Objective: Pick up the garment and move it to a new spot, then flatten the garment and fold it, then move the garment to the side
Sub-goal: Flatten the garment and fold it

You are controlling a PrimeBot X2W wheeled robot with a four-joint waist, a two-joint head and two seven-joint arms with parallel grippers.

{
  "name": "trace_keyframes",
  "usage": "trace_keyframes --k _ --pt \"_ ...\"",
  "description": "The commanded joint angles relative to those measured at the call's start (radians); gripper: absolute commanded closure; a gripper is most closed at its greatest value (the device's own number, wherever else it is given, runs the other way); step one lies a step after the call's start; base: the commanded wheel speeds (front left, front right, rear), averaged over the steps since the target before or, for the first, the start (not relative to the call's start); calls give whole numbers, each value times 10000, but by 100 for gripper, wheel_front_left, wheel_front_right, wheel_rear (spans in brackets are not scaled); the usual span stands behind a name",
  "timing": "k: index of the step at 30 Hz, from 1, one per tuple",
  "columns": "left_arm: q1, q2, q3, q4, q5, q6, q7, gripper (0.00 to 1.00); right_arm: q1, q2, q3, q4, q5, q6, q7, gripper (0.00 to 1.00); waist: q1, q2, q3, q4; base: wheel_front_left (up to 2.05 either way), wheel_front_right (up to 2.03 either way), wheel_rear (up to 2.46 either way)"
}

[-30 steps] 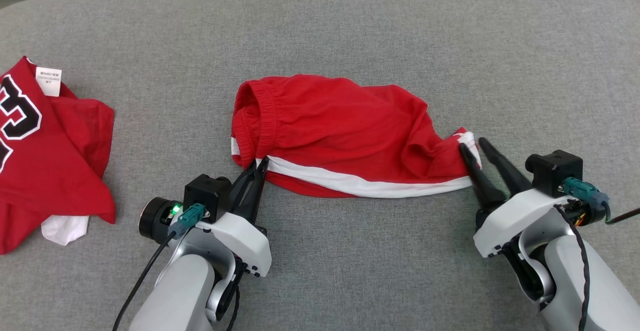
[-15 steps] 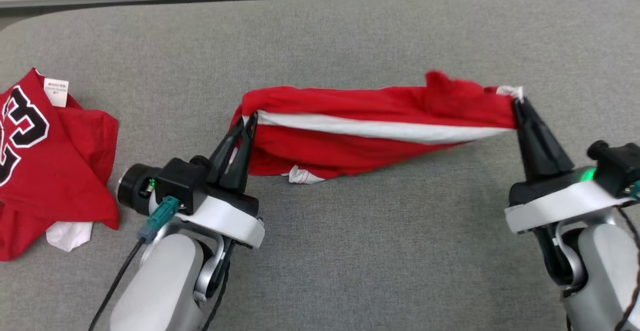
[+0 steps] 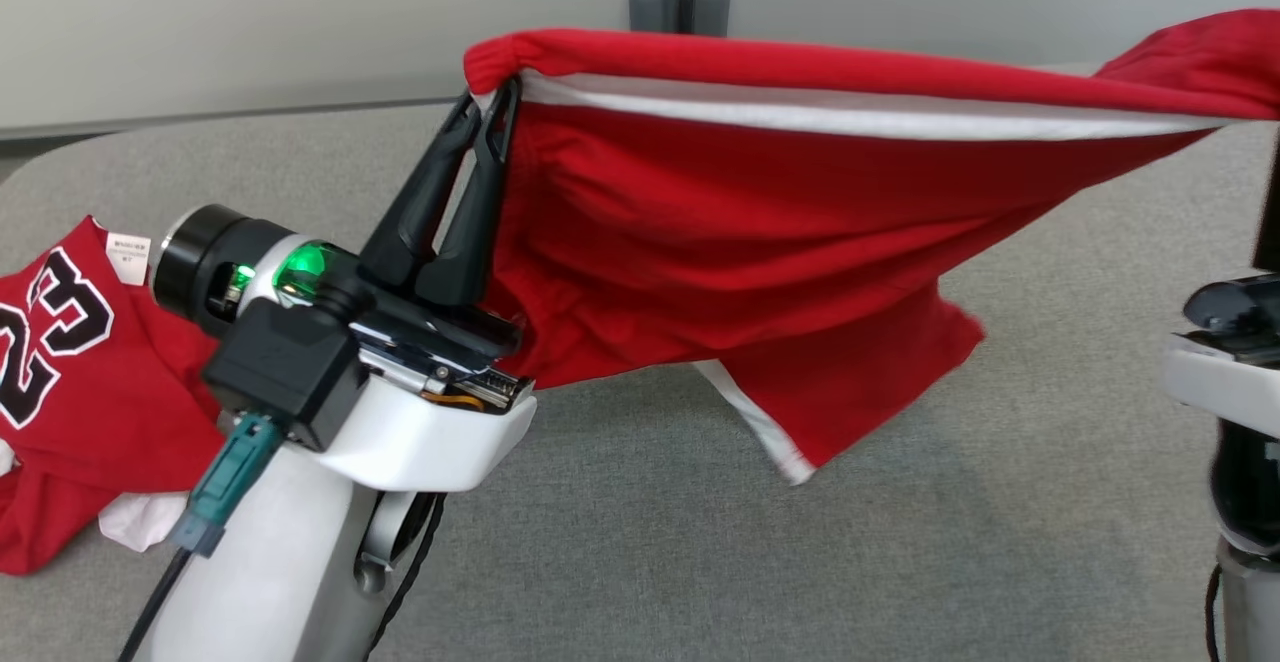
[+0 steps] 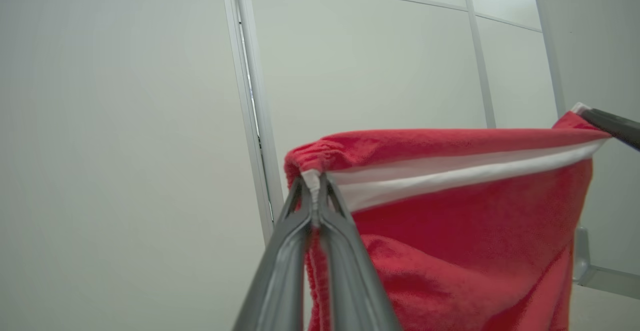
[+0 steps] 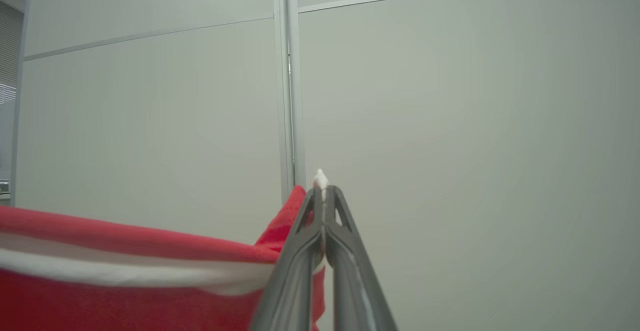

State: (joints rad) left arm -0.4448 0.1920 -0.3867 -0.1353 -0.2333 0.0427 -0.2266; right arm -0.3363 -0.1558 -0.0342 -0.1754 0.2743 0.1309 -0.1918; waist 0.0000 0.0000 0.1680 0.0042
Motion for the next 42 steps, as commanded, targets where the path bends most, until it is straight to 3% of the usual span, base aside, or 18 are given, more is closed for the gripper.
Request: trace_keyframes --k 1,11,23,29,35,42 --pt "-119 72 95 -186 43 89 26 100 136 63 -160 -276 -96 -3 93 100 0 0 -208 -81 0 0 0" --pt "216 252 334 -1258 -311 309 669 100 545 497 -724 -1752 -226 -3 1204 100 0 0 -438 -279 0 0 0" --pt "-1997 -90 574 95 -1059 -264 790 100 -1618 2 -780 -592 330 -5 1508 100 0 0 1256 -182 0 0 0" --pt "-4788 -472 866 2217 -1322 -777 401 100 -4613 -513 -228 1115 775 -5 1339 100 0 0 2254 -126 0 0 0" --pt "-7071 -773 1142 5055 -1563 -1137 -151 100 -7398 -562 607 3770 996 -5 617 100 0 0 2626 -187 0 0 0" --pt "-7837 -1072 1187 9066 -1956 -1425 -336 100 -8428 -204 2091 7481 1090 -3 -1 100 0 0 2731 -359 0 0 0"
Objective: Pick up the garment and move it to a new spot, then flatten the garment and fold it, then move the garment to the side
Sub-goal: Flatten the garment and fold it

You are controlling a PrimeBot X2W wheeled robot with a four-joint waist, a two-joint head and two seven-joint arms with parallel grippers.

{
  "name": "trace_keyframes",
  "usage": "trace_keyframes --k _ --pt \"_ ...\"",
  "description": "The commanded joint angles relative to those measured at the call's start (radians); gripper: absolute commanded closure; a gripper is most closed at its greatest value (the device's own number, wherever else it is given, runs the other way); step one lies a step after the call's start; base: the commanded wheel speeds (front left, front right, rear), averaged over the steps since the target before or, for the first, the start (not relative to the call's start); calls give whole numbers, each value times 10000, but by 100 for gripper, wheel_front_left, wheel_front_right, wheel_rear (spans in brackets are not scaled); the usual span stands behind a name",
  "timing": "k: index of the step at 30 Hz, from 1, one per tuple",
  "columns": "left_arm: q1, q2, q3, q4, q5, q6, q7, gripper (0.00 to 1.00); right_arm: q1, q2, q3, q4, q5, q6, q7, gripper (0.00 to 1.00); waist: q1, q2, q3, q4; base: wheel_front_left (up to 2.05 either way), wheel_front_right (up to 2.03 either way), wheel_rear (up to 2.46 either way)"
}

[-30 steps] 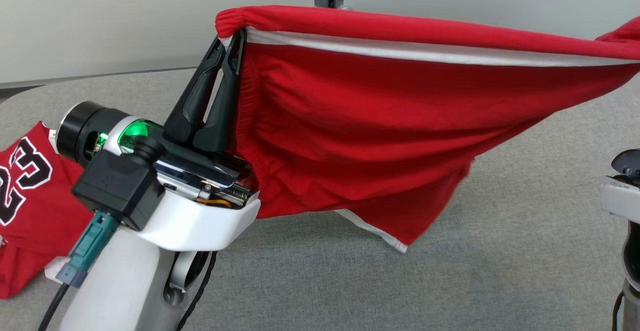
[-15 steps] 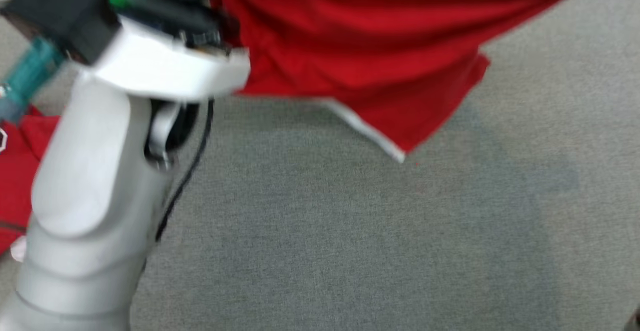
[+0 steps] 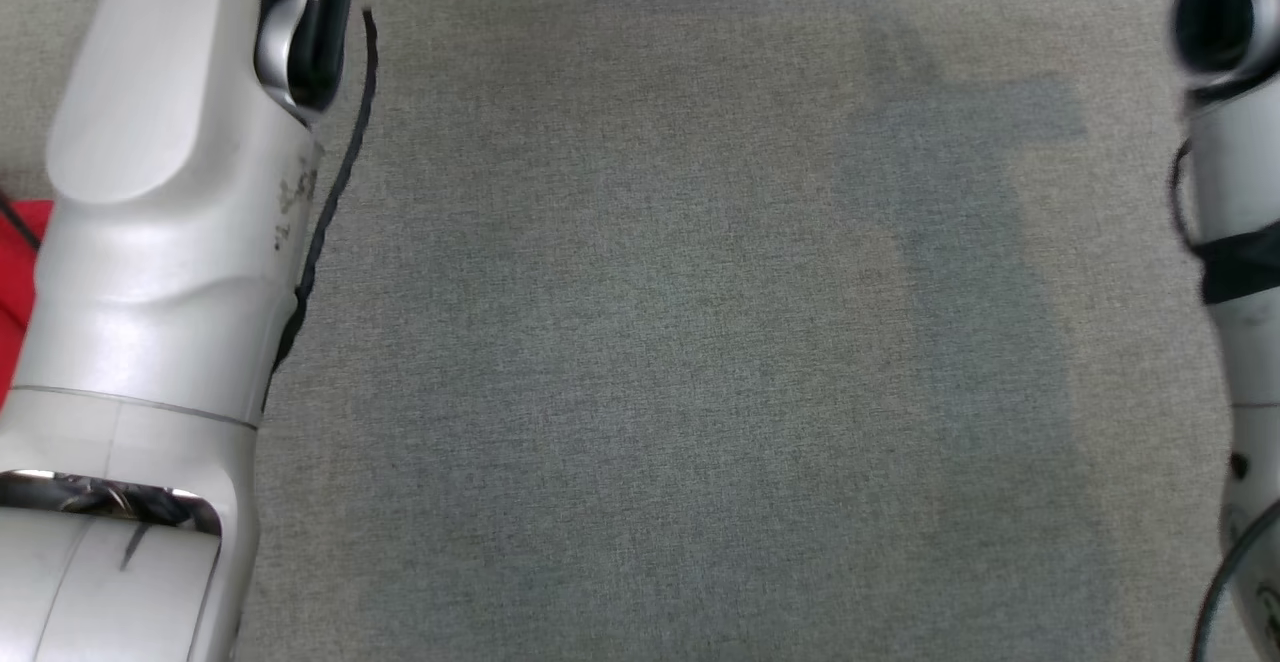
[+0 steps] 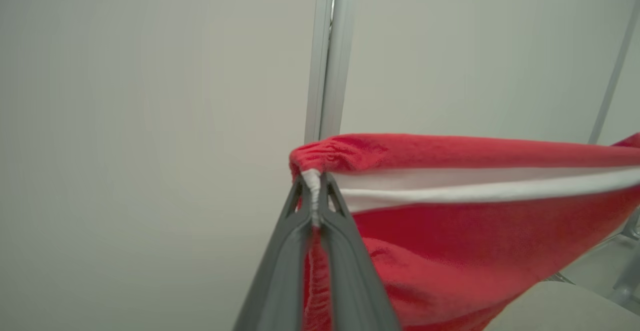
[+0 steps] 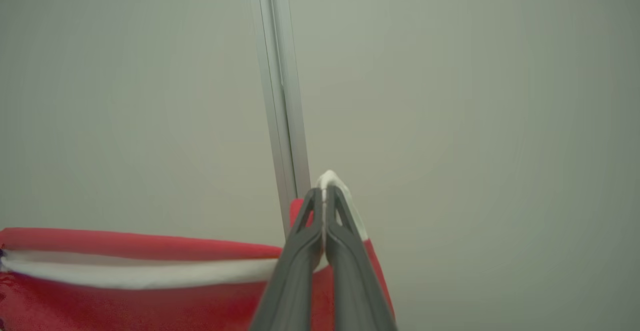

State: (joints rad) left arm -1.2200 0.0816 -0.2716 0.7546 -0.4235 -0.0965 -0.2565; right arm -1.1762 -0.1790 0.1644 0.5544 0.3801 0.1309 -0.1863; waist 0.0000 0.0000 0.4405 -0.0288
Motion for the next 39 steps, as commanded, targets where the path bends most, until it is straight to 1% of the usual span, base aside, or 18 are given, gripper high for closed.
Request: trace_keyframes --k 1,5,7,10,13,17,24,25,29,33,36,39 --pt "-18 -12 32 677 -140 -61 -51 100 4 112 349 684 38 -3 -105 100 0 0 16 -61 0 0 0" --pt "481 -184 -78 2408 -467 -195 -80 100 411 378 1103 2415 298 -3 -399 100 0 0 122 -146 0 0 0" --pt "747 -218 -108 2855 -638 -244 -95 100 735 519 1418 2983 535 -3 -552 100 0 0 166 -186 0 0 0" --pt "1502 -263 -93 2985 -838 -305 -97 100 1383 575 1682 3452 973 -3 -721 100 0 0 202 -206 0 0 0" --pt "2273 -273 -154 2691 -985 -329 -95 100 2149 526 1873 3524 1336 -3 -795 100 0 0 201 -208 0 0 0" --pt "3454 -272 -269 1987 -1020 -335 -97 100 3349 372 1693 2671 1619 -3 -793 100 0 0 45 -225 0 0 0" --pt "5951 -275 -291 163 -596 -341 -74 100 5976 108 1269 690 1496 -3 -796 100 0 0 -651 -87 0 0 0" --pt "5951 -275 -291 163 -596 -341 -74 100 5976 108 1269 690 1496 -3 -796 100 0 0 -651 -87 0 0 0" --pt "7407 -147 -311 -1000 -364 -341 -76 100 7620 58 810 -443 1323 -5 -795 100 0 0 -1178 31 0 0 0" --pt "8814 65 -139 -2000 -300 -335 -76 100 9283 193 399 -1481 1148 -5 -798 100 0 0 -1709 41 0 0 0" --pt "9842 183 36 -2751 -356 -149 -78 100 10391 307 93 -2132 949 -12 -777 100 0 0 -2123 4 0 0 0" --pt "10831 316 73 -3555 -464 123 84 100 11387 461 -286 -2833 731 -14 -505 100 0 0 -2504 -18 0 0 0"
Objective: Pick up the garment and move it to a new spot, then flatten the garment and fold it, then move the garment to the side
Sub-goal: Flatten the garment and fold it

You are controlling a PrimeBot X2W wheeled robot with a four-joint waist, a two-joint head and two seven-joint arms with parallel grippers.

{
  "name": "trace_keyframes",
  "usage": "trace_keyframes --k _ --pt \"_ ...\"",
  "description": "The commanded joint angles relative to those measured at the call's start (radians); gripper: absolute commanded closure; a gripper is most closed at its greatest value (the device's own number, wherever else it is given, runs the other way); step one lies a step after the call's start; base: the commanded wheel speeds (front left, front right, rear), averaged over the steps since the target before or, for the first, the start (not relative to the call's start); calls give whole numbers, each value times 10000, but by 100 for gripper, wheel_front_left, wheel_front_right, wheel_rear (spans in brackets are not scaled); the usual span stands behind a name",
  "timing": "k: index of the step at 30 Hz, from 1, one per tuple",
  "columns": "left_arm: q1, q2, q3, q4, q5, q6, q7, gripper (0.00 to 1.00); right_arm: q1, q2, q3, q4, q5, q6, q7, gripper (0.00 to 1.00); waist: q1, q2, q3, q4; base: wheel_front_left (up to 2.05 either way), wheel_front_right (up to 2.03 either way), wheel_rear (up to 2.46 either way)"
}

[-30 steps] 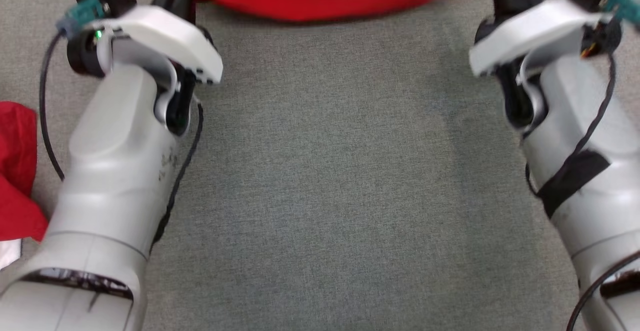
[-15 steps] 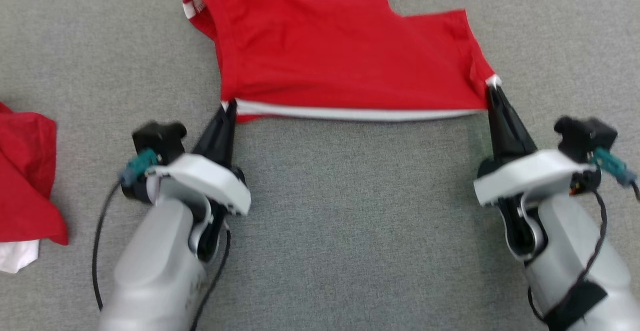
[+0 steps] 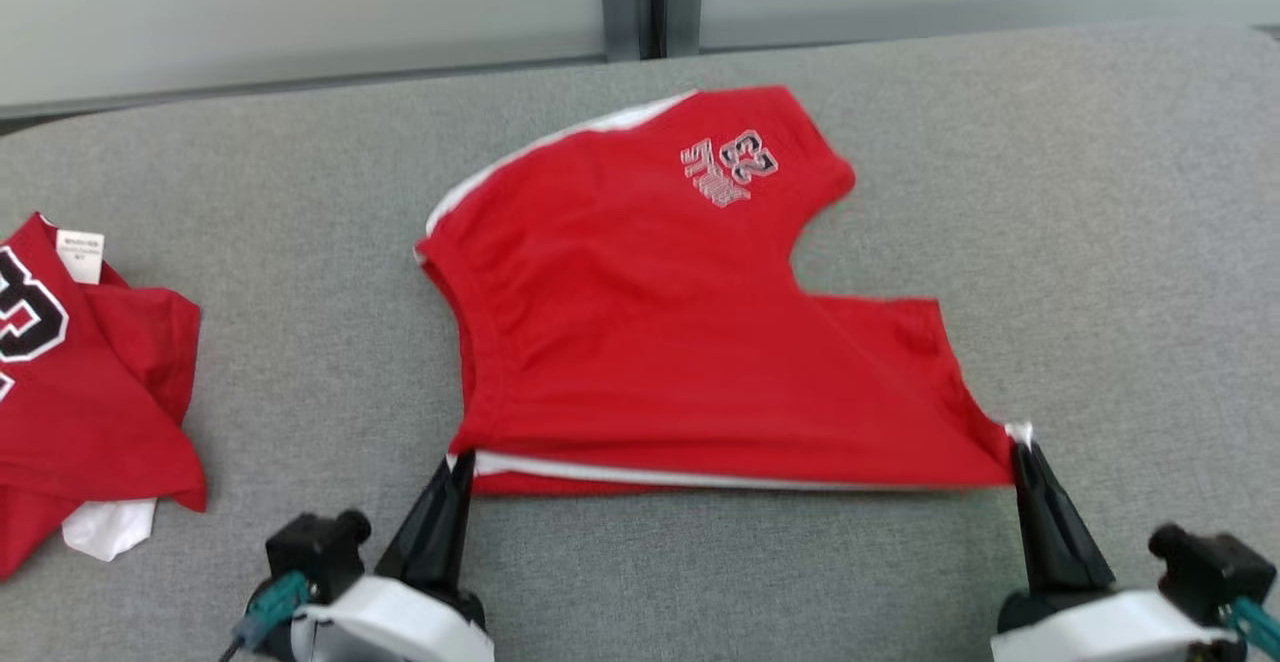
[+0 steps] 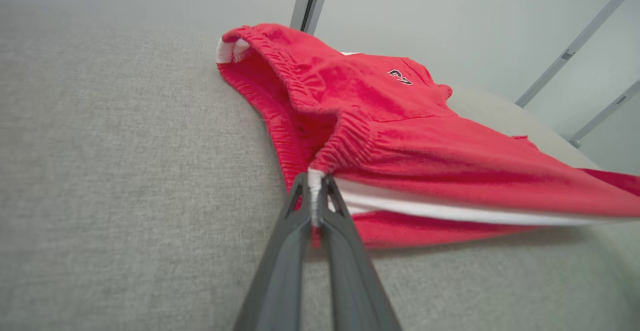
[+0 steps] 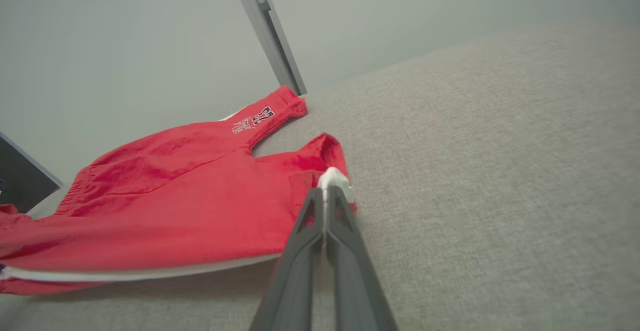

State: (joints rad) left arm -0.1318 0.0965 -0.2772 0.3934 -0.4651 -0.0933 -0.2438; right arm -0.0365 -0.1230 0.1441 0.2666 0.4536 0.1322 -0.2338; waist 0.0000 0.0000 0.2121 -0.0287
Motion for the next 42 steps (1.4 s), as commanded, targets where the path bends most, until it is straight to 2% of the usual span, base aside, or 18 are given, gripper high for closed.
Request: trace_keyframes --k 1,7,11,20,25,31,37,42 --pt "246 211 124 -237 -64 181 79 100 309 -52 -235 -190 -77 -29 102 100 0 0 -317 -15 0 0 0" --pt "2053 462 103 -2252 -222 811 1024 100 2004 310 -851 -1717 -546 -29 1012 100 0 0 -796 -59 0 0 0" --pt "2832 638 -17 -3430 -285 1049 1655 100 2657 472 -1101 -2453 -679 -29 1512 100 0 0 -902 -39 0 0 0" --pt "2770 582 -64 -3989 -569 1162 2182 100 2338 565 -1242 -2810 -893 -27 2076 100 0 0 -975 133 0 0 0" --pt "2204 468 -113 -3858 -716 1012 2300 100 1368 261 -1139 -2548 -919 -26 2171 100 0 0 -627 278 0 0 0" --pt "1065 340 -107 -3603 -803 791 2220 100 -686 -377 -813 -1908 -753 -26 2155 100 0 0 394 577 0 0 0" --pt "-387 58 -38 -3123 -1119 500 1987 100 -3124 -1148 -231 -705 -566 -24 2107 100 0 0 1470 1091 0 0 0" --pt "-1510 11 -73 -2542 -1025 351 1708 100 -4932 -1460 208 439 -440 -24 1954 100 0 0 2066 1503 0 0 0"
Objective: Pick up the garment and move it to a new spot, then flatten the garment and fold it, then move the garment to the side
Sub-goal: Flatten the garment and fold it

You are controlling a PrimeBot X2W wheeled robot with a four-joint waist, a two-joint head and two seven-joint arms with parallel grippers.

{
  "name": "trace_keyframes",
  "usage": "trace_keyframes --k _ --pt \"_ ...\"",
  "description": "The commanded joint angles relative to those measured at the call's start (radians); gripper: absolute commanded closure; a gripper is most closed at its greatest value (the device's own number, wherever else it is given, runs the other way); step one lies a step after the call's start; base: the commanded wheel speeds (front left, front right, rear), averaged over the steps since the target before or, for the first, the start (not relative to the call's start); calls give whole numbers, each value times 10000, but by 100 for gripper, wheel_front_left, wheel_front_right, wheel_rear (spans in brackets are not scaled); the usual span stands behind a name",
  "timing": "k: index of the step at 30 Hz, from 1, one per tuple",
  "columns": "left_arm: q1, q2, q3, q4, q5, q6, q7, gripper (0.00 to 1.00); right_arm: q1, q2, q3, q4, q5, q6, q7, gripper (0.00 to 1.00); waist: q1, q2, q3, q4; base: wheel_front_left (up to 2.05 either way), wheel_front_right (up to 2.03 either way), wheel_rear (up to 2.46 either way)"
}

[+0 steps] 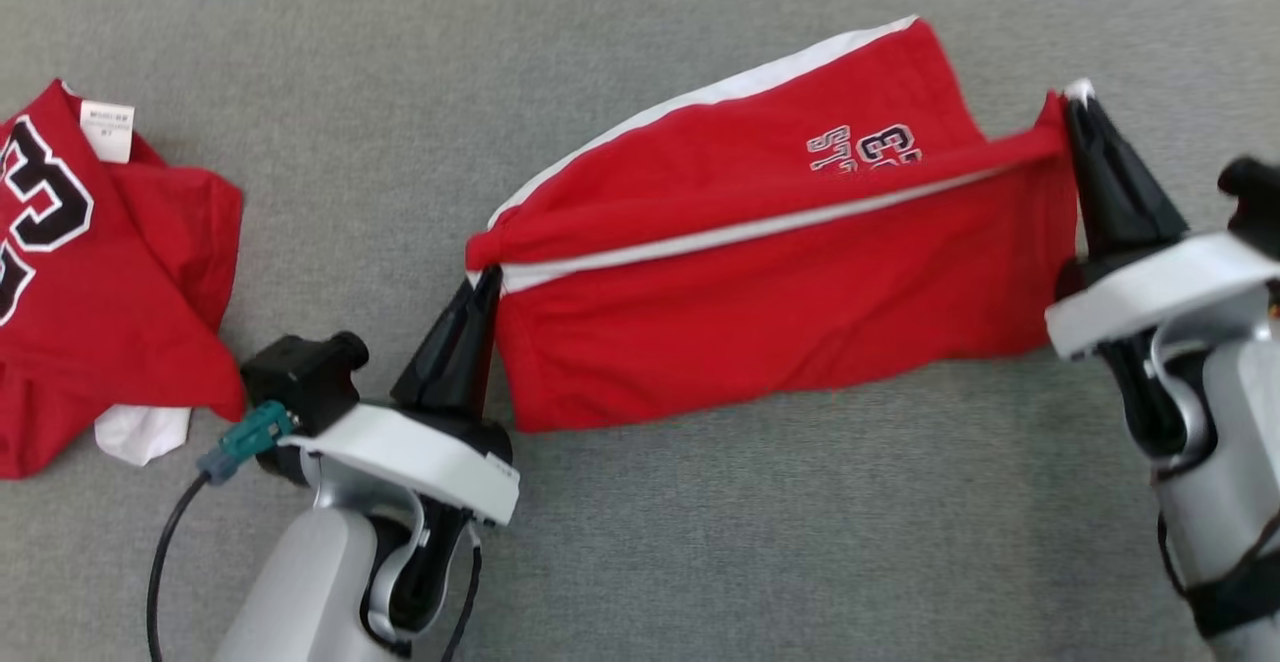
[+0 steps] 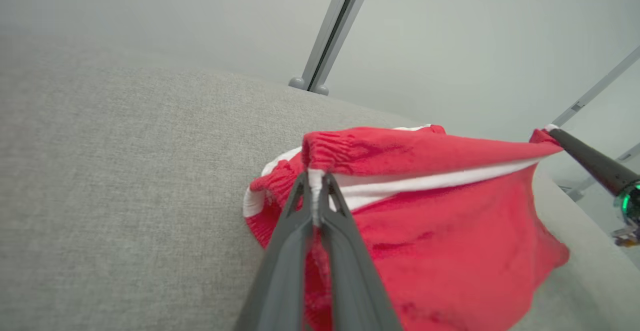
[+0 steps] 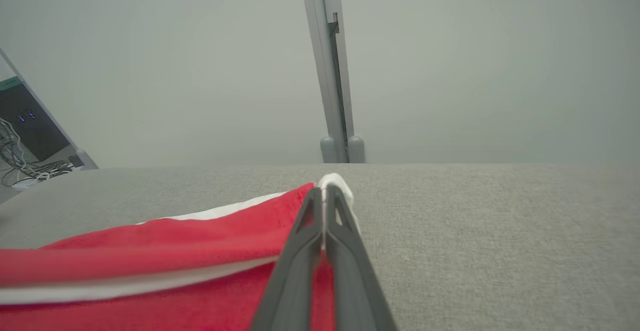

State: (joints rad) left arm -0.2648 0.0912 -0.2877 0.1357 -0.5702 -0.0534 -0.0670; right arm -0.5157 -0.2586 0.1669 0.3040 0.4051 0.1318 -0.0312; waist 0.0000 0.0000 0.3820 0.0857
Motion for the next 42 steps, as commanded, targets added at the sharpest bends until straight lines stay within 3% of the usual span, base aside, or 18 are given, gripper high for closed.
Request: trace_keyframes --k 1,15,16,17,18,19,23,28,35,42 --pt "-406 44 24 147 51 -68 -129 100 -483 -152 57 307 90 -21 -120 100 0 0 470 439 0 0 0" --pt "-2926 -219 -358 2676 -207 -429 -530 100 -3840 -382 1275 3833 627 -21 -933 100 0 0 1301 1068 0 0 0" --pt "-3017 -240 -418 2885 -309 -461 -486 89 -3954 -354 1455 4014 664 -21 -998 96 0 0 1326 1071 0 0 0" --pt "-3080 -258 -485 3059 -355 -493 -468 65 -4051 -341 1606 4176 704 -21 -1121 65 0 0 1340 1072 0 0 0" --pt "-3162 -263 -534 3198 -370 -498 -508 5 -4113 -329 1721 4325 730 -21 -1234 7 0 0 1344 1069 0 0 0" --pt "-3216 -273 -577 3305 -409 -515 -563 0 -4151 -308 1854 4448 799 -21 -1378 0 0 0 1348 1059 0 0 0" --pt "-3115 -301 -584 3596 -387 -383 -1040 0 -4088 -337 2236 4655 786 -21 -1982 0 0 0 1281 987 0 0 0" --pt "-2825 -177 -350 3267 205 146 -1817 0 -3641 -495 2360 3976 336 -21 -2330 0 0 0 1035 788 0 0 0" --pt "-2174 -168 488 1649 1189 725 -1988 0 -2316 -506 1360 1869 -394 -19 -2343 0 0 0 624 481 0 0 0" --pt "-1207 -205 1249 258 2473 893 -1989 0 -463 -214 308 194 -1049 -21 -2346 0 0 0 42 44 0 0 0"
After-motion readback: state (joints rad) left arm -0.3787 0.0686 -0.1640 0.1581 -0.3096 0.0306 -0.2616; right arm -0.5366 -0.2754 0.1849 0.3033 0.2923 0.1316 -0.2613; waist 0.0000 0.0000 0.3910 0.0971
